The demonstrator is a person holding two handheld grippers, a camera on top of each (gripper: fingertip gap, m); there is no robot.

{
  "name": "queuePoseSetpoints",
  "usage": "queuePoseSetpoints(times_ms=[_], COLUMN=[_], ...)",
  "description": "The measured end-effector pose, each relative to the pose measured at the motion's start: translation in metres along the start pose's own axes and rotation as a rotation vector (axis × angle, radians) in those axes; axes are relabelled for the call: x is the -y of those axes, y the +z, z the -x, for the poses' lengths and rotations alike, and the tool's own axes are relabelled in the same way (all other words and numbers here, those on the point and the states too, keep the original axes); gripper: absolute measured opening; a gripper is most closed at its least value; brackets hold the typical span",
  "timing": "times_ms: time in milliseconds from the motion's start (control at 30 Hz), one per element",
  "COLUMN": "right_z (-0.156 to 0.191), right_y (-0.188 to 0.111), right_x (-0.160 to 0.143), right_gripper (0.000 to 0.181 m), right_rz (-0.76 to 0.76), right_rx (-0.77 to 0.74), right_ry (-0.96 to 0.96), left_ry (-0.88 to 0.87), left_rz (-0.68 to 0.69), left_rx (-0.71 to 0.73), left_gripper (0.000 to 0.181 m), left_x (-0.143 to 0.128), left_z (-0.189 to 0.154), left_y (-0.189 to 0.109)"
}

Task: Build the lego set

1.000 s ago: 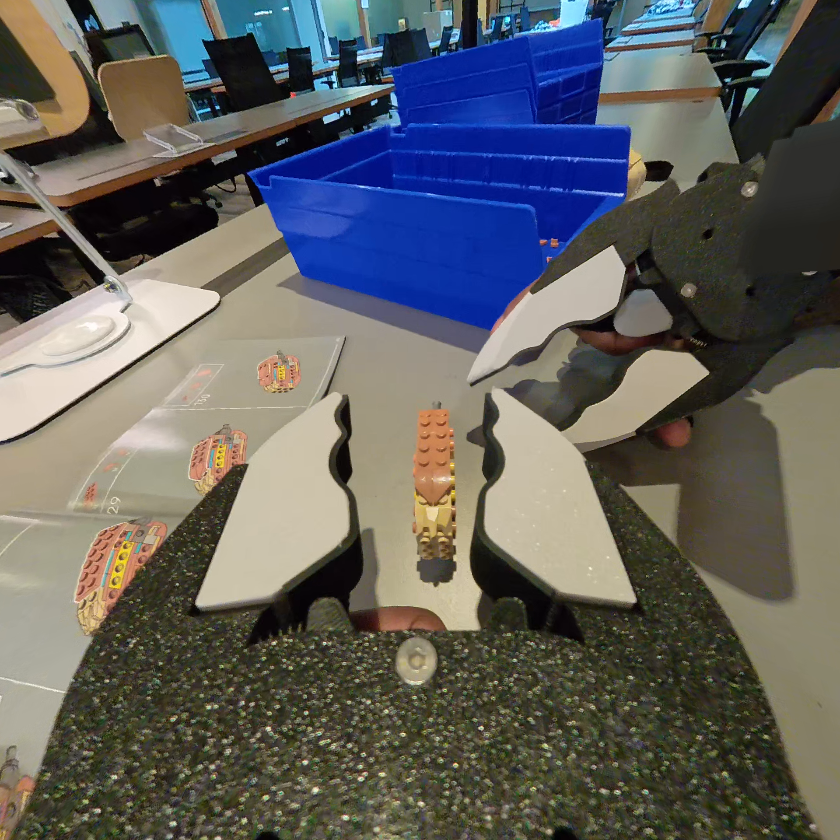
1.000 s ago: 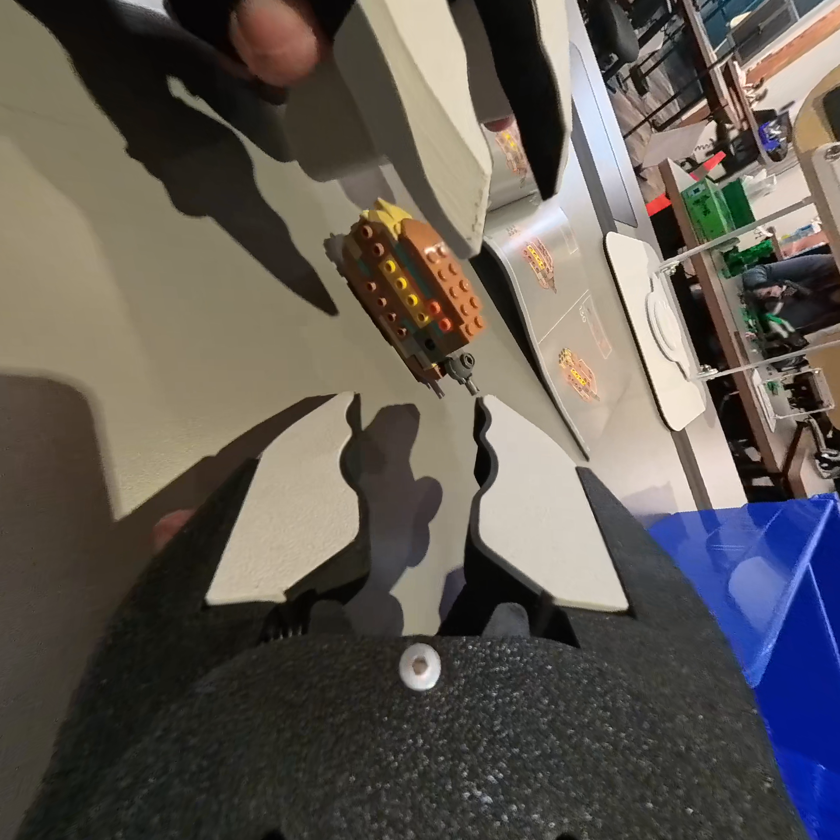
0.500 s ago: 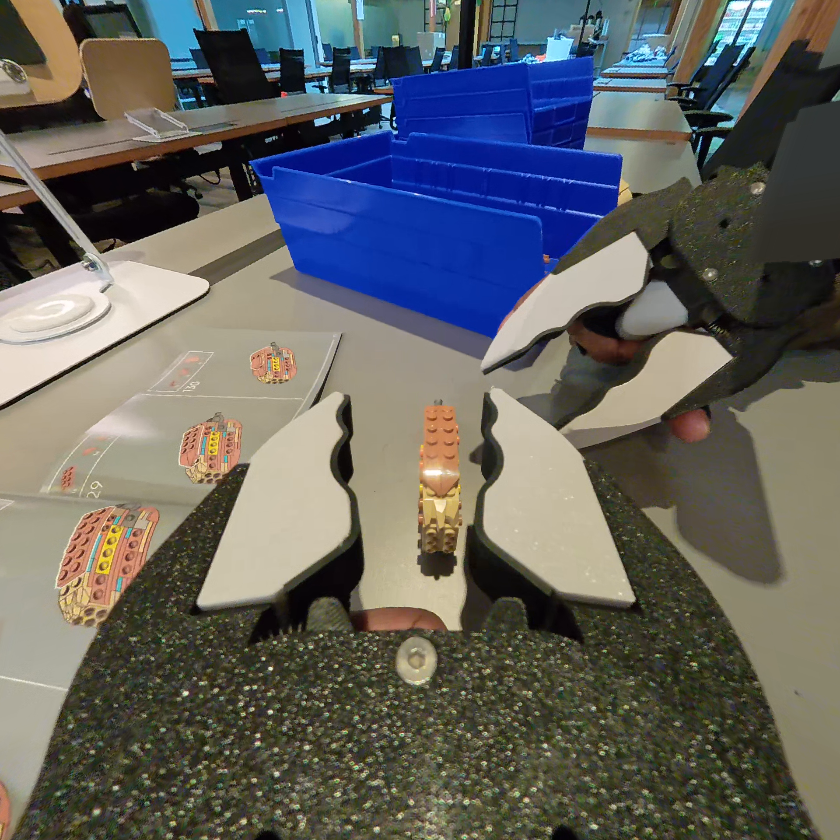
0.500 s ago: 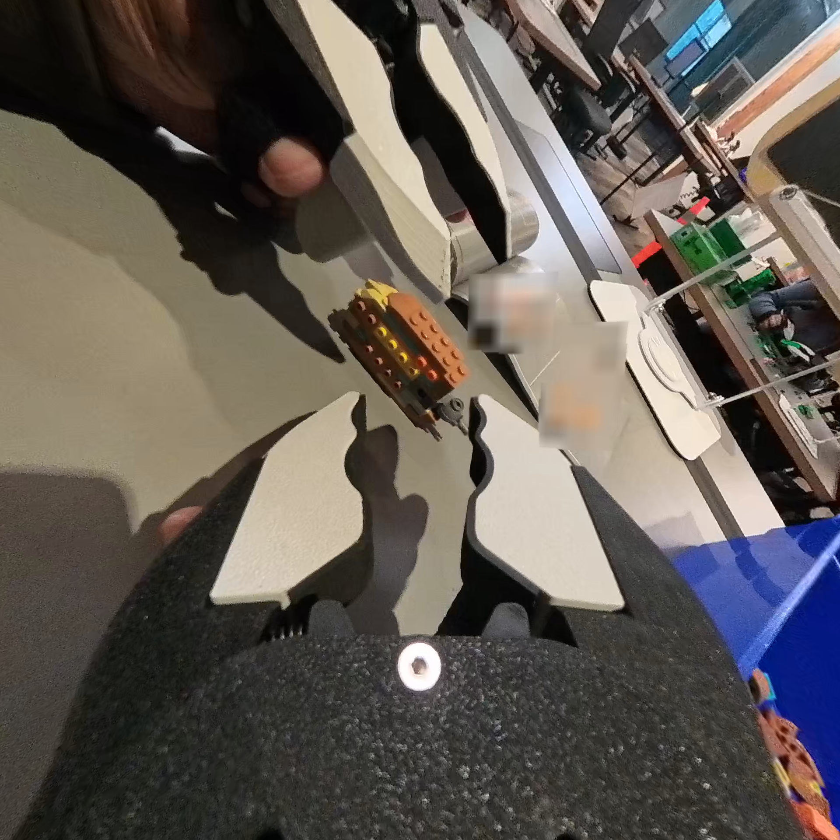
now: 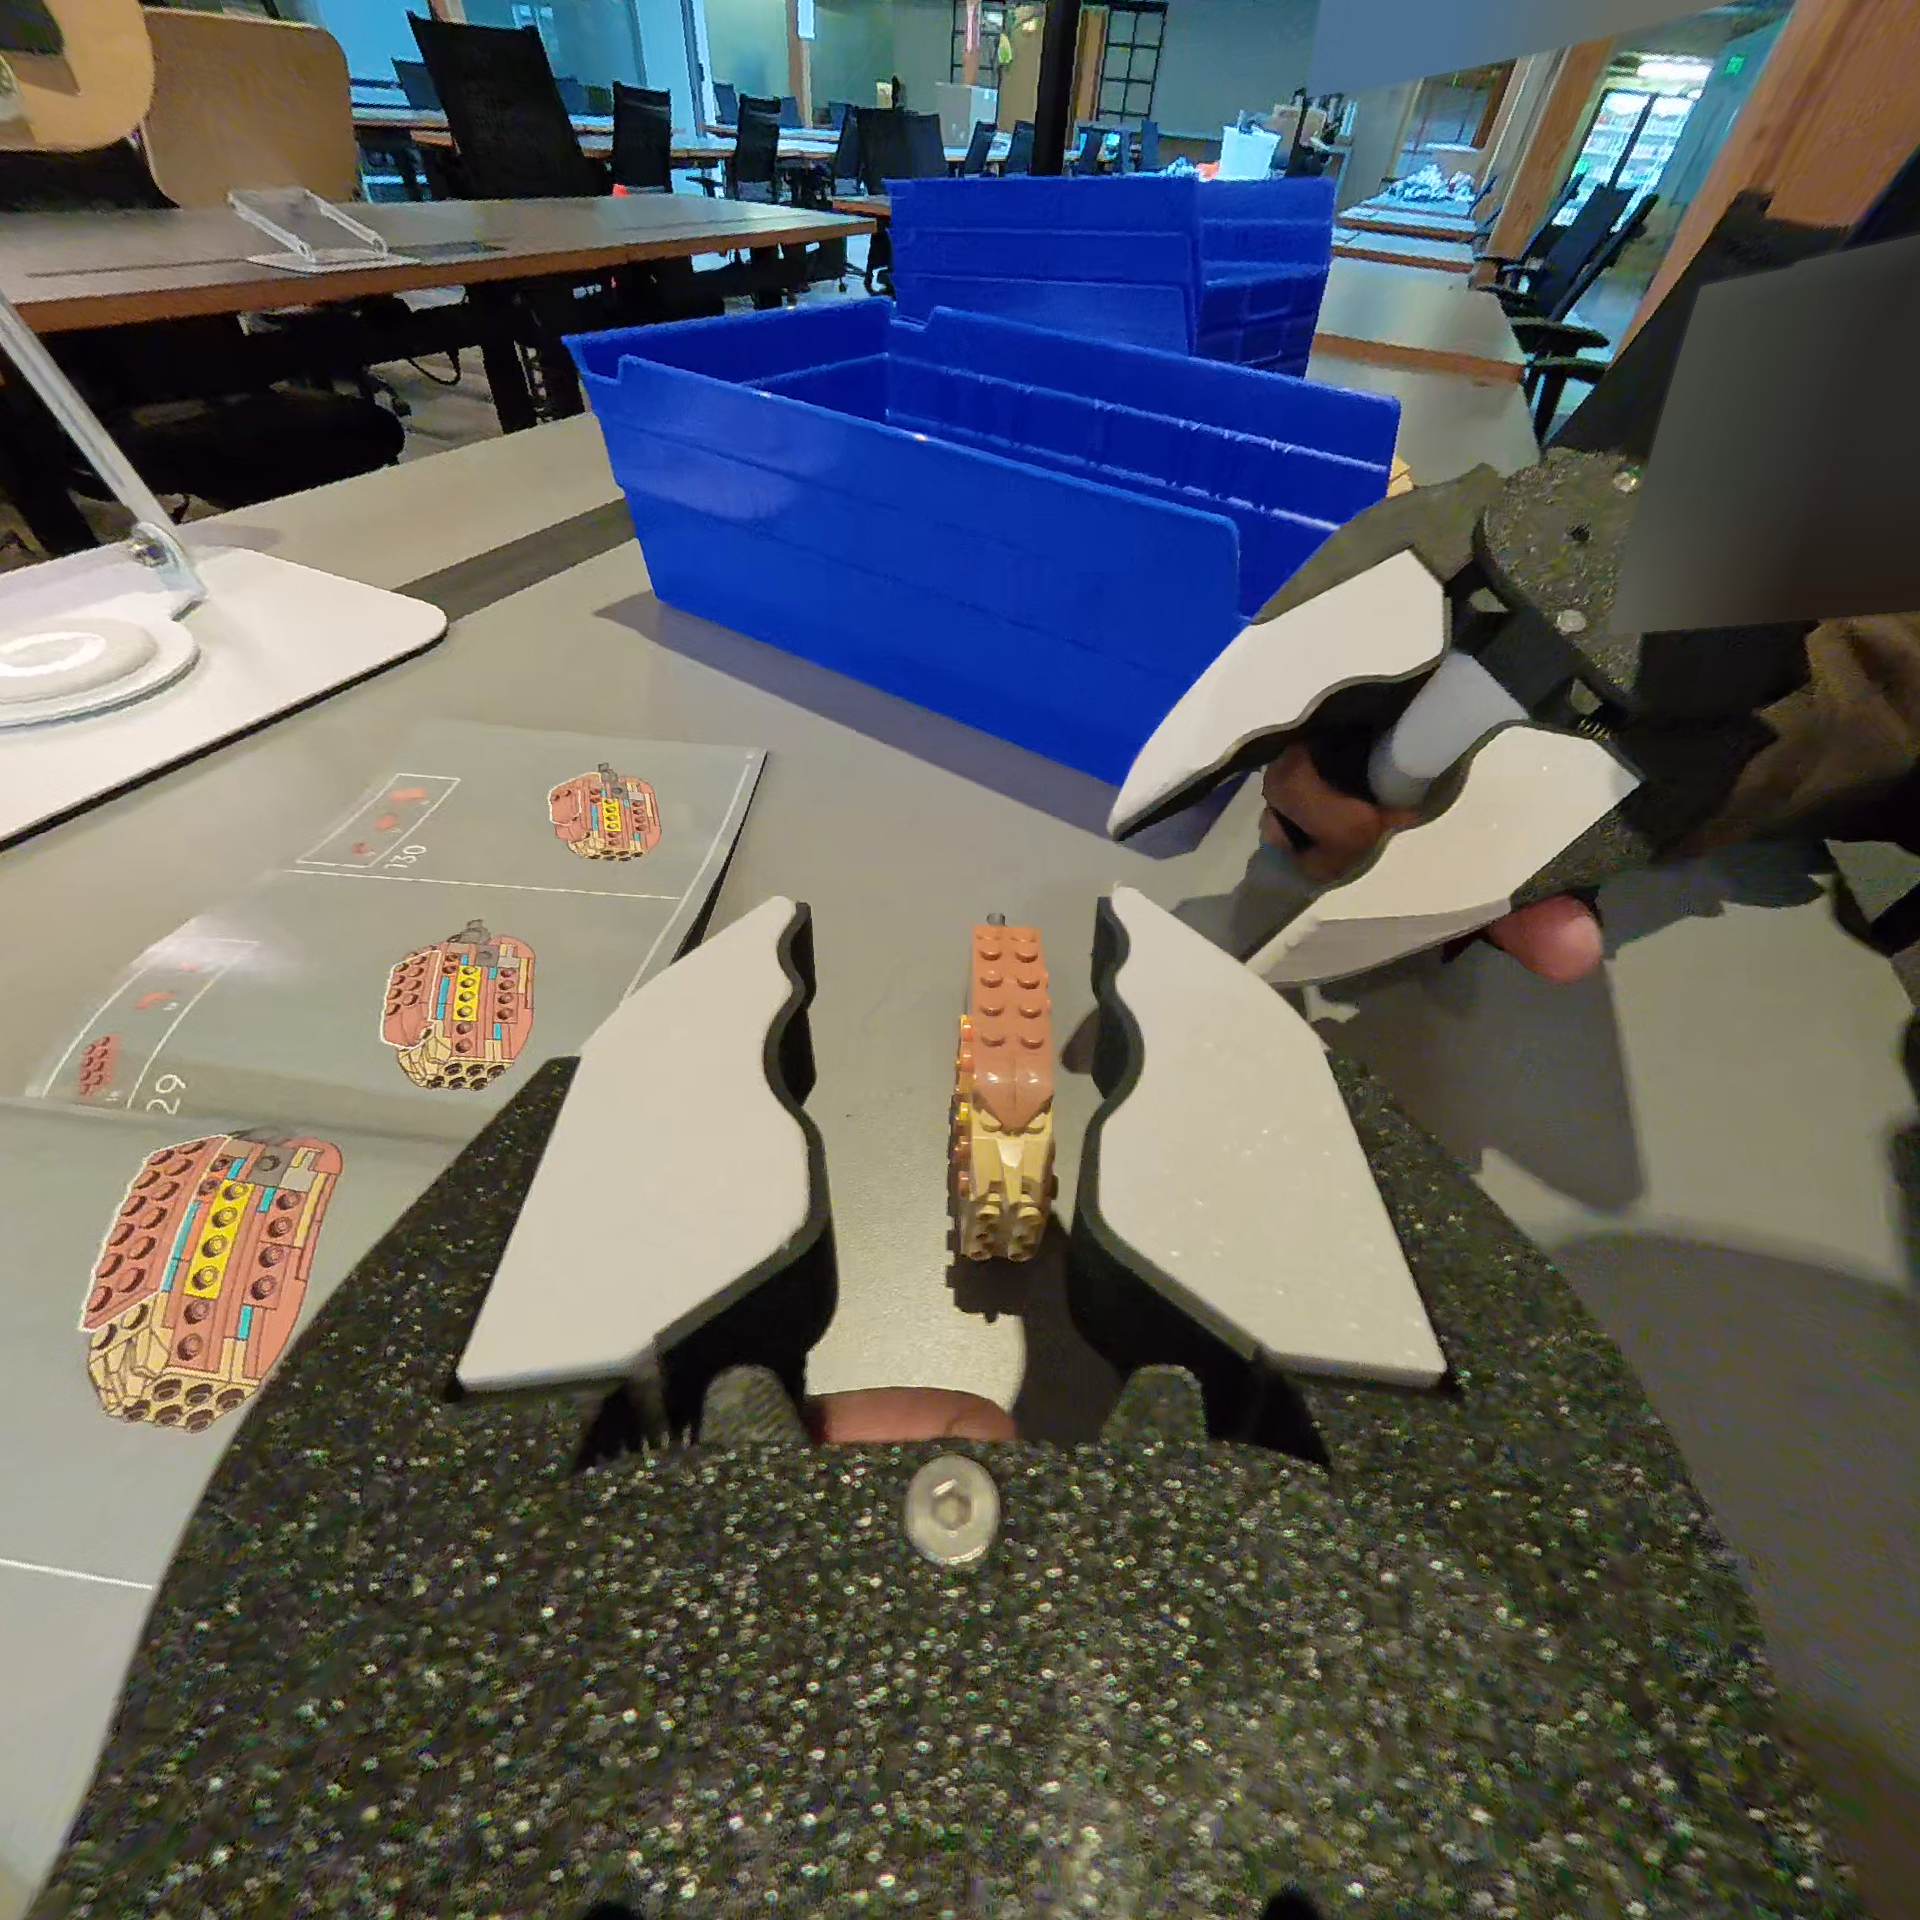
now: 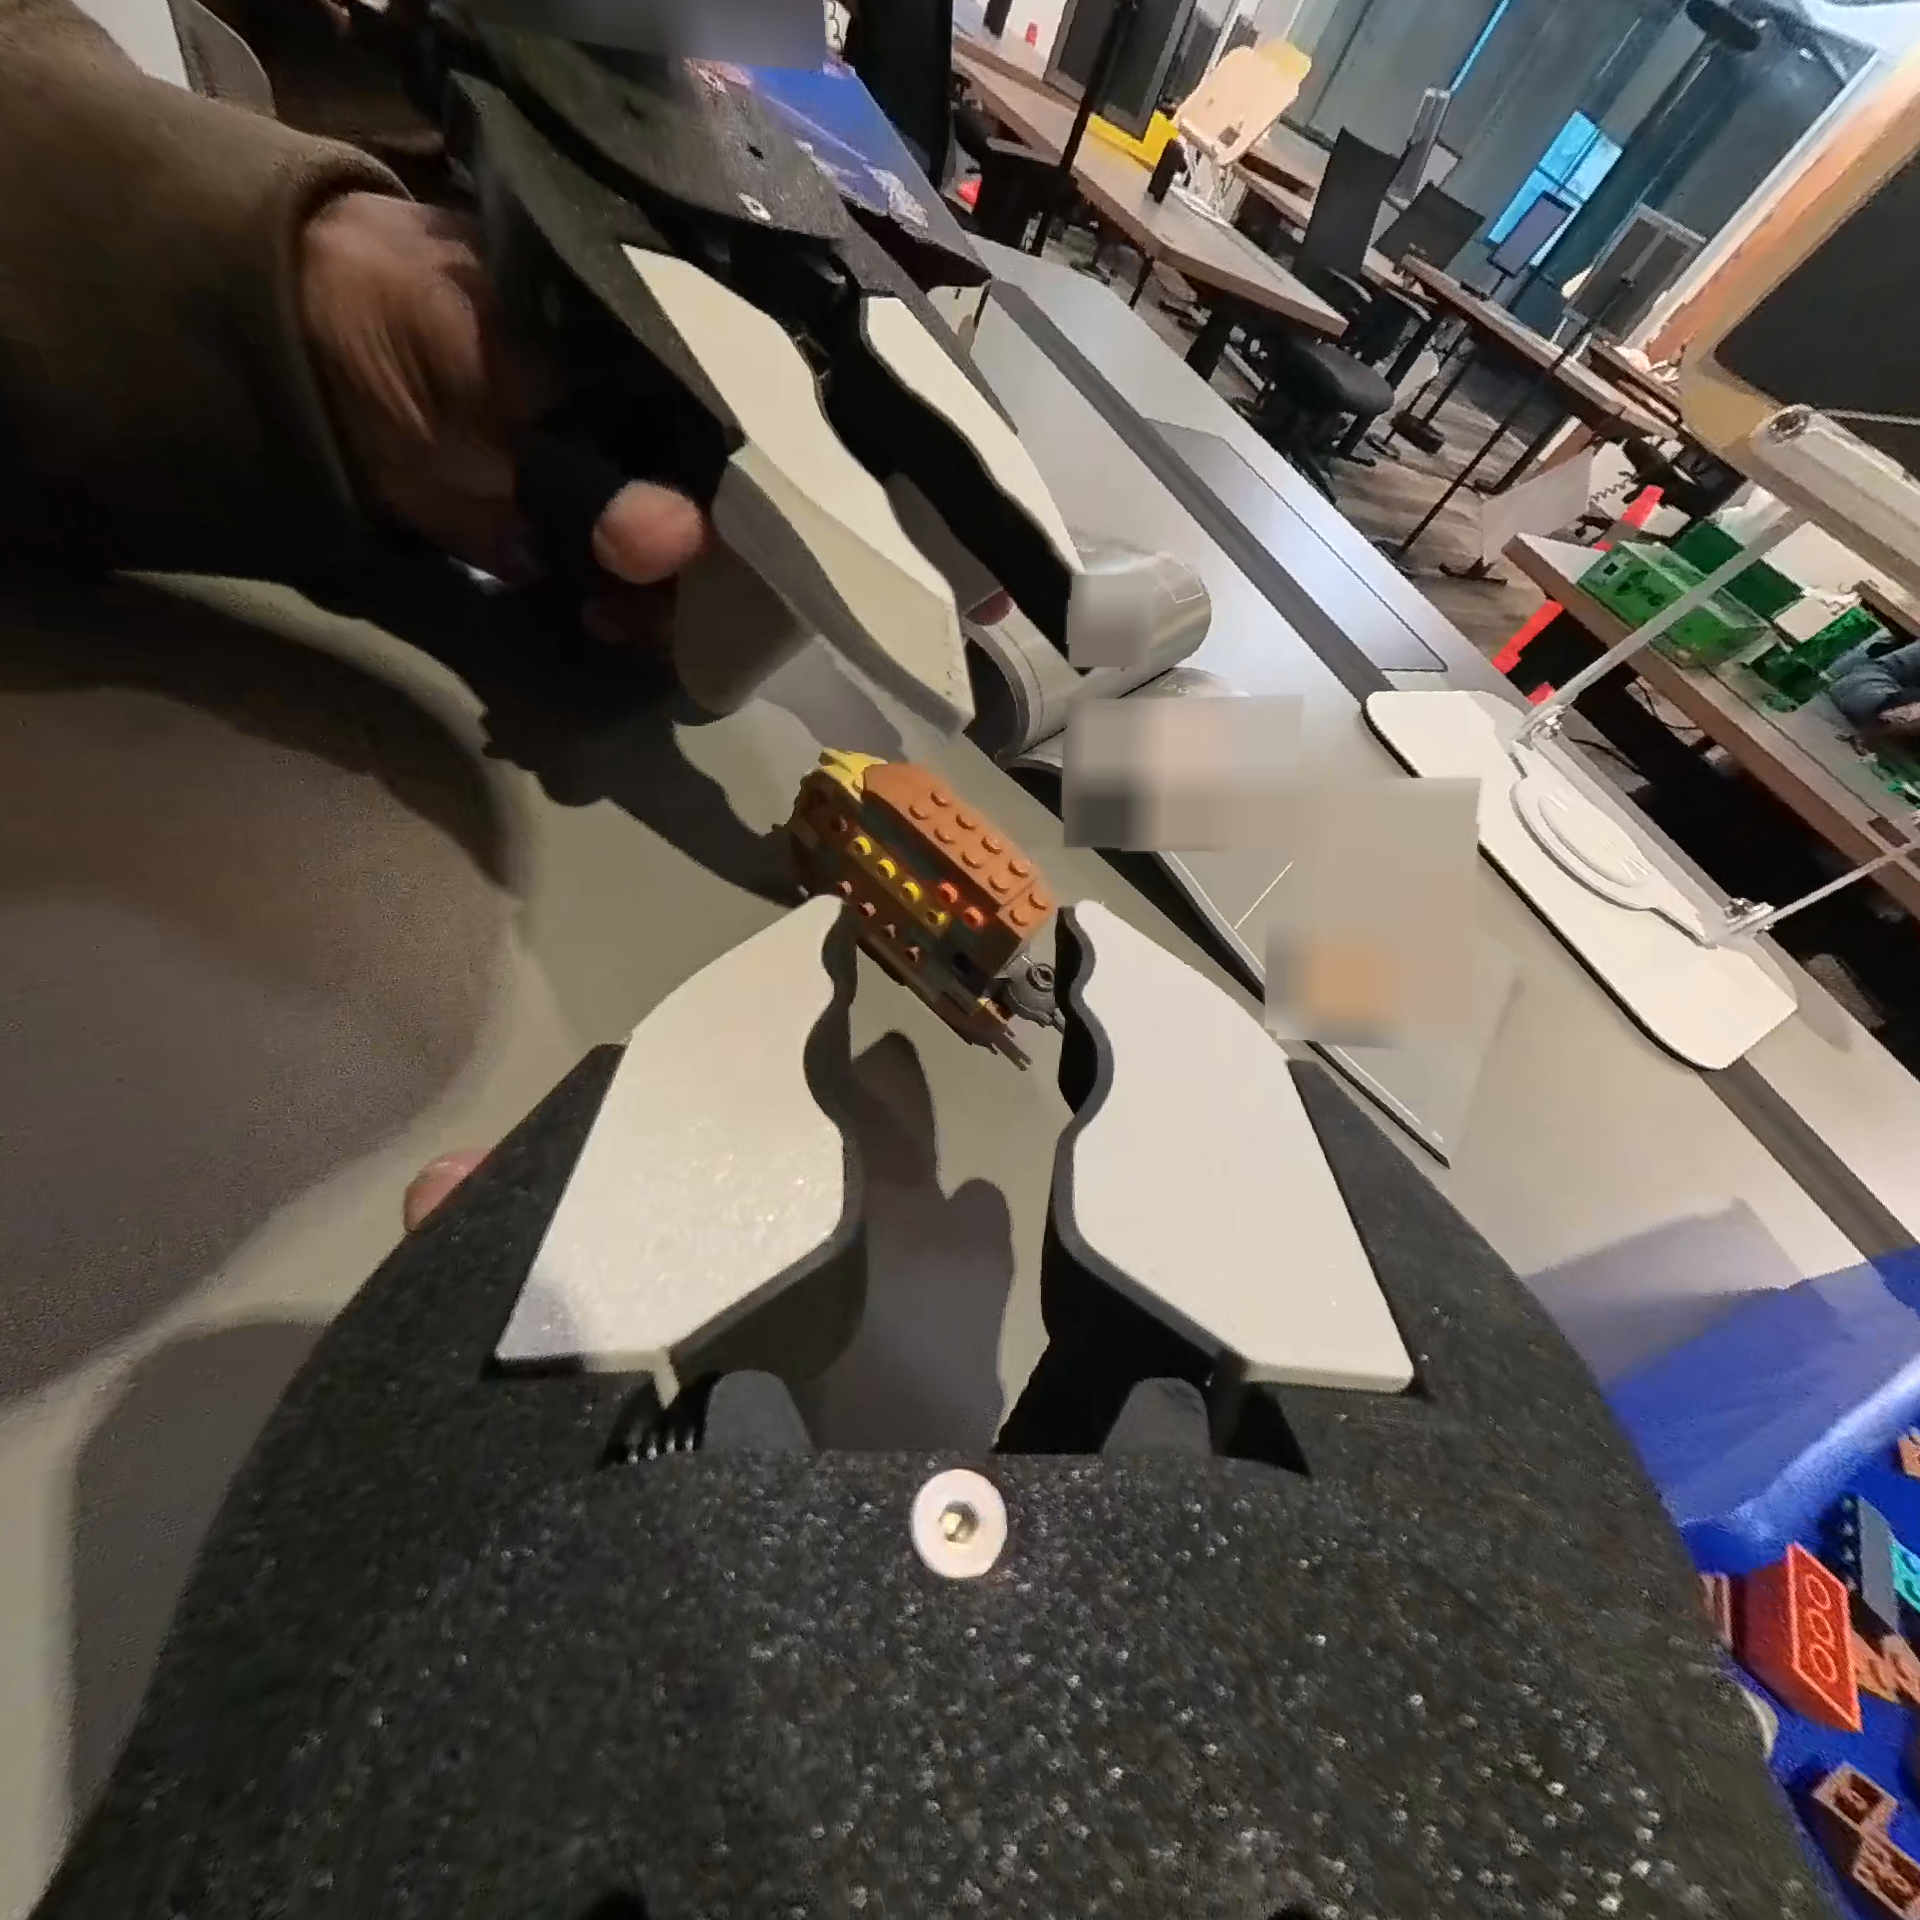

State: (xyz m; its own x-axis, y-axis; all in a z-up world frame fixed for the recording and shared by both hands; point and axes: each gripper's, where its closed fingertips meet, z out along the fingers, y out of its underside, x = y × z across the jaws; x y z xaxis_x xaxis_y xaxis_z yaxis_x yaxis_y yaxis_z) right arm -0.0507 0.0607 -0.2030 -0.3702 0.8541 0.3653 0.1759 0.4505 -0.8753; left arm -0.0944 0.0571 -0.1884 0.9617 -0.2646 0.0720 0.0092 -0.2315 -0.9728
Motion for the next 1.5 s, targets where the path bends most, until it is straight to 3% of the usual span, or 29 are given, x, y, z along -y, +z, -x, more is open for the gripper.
queuePoseSetpoints(times_ms=[333,733,1067,1300,1500], right_z=[0.010,0.003,0.006,0.006,-0.005], right_y=[-0.017,-0.041,-0.034,-0.041,-0.079], right_x=[0.018,0.035,0.027,0.038,0.073], right_gripper=[0.027,0.016,0.011,0.012,0.012], right_rz=[-0.099,-0.280,-0.237,-0.305,-0.444], right_rx=[0.001,0.041,0.060,0.085,0.184], right_ry=[-0.084,0.073,0.123,0.166,0.302], left_ry=[0.009,0.021,0.018,-0.011,-0.013], left_rz=[0.024,0.040,0.067,0.050,0.046], left_rx=[0.027,0.037,0.048,0.066,0.086], left_gripper=[0.051,0.051,0.051,0.051,0.051], left_x=[-0.003,-0.005,-0.009,-0.007,-0.006], left_z=[-0.003,-0.002,-0.001,0.004,0.007], left_y=[-0.001,0.003,0.003,0.000,-0.001])
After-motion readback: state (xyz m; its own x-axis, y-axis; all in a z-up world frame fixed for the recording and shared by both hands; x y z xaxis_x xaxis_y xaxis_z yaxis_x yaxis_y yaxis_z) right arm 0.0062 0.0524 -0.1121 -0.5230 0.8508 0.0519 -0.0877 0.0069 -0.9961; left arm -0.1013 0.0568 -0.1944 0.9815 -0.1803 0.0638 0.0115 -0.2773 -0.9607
